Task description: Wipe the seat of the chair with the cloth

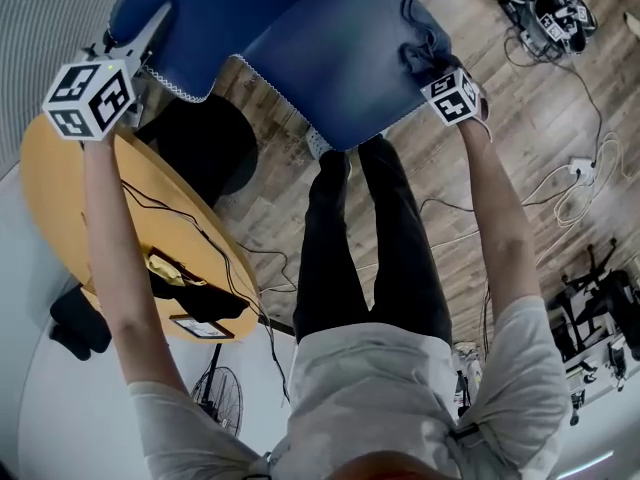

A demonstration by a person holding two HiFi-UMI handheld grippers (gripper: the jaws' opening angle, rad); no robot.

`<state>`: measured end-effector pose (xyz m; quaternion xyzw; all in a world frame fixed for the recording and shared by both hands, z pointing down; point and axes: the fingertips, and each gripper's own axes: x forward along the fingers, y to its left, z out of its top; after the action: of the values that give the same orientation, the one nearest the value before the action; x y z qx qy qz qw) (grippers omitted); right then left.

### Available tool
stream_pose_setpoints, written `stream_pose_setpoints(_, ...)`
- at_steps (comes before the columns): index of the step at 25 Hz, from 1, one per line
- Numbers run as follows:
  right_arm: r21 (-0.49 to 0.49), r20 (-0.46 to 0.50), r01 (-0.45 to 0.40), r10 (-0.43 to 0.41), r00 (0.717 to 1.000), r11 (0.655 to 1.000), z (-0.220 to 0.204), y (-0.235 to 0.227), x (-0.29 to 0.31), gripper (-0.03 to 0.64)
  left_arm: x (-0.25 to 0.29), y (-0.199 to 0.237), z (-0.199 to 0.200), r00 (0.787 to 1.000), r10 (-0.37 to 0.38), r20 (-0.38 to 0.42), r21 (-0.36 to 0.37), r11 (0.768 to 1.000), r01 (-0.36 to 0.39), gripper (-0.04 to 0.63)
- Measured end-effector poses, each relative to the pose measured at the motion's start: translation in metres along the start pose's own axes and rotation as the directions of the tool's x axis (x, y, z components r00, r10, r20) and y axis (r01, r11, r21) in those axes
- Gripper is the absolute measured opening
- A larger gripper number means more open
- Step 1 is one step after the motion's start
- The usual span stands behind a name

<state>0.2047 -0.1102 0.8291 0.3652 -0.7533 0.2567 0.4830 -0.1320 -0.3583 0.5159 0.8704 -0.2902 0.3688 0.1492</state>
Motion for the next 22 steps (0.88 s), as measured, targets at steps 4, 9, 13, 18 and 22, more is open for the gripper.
stream_pose_setpoints(4,0.157,0.016,0.037,-0.040,0.999,0.987,-0.016,0.008,-0.008,0.052,-0.001,-0.001,0.002,1.000,0.013,0.015,0.001,1.000,-0.013,0.144)
stream_pose_setpoints(9,0.318,0.031,0.070,-0.084,0.996,0.946,-0.024,0.021,-0.012,0.052,0.002,0.000,0.005,0.999,0.013,0.030,0.007,1.000,-0.013,0.146)
stream_pose_setpoints(13,0.430,0.032,0.086,-0.111,0.993,0.899,-0.022,0.038,-0.009,0.051,0.000,0.001,0.004,0.999,0.013,0.029,0.014,1.000,-0.014,0.144)
stream_pose_setpoints(18,0.469,0.036,0.081,-0.110,0.993,0.880,-0.013,0.072,-0.005,0.052,0.002,0.001,0.004,0.999,0.008,0.035,0.016,1.000,-0.009,0.144)
stream_pose_setpoints(22,0.501,0.054,0.053,-0.092,0.994,0.864,-0.007,0.097,-0.002,0.052,0.002,0.001,0.005,0.999,0.002,0.044,0.021,1.000,-0.003,0.143)
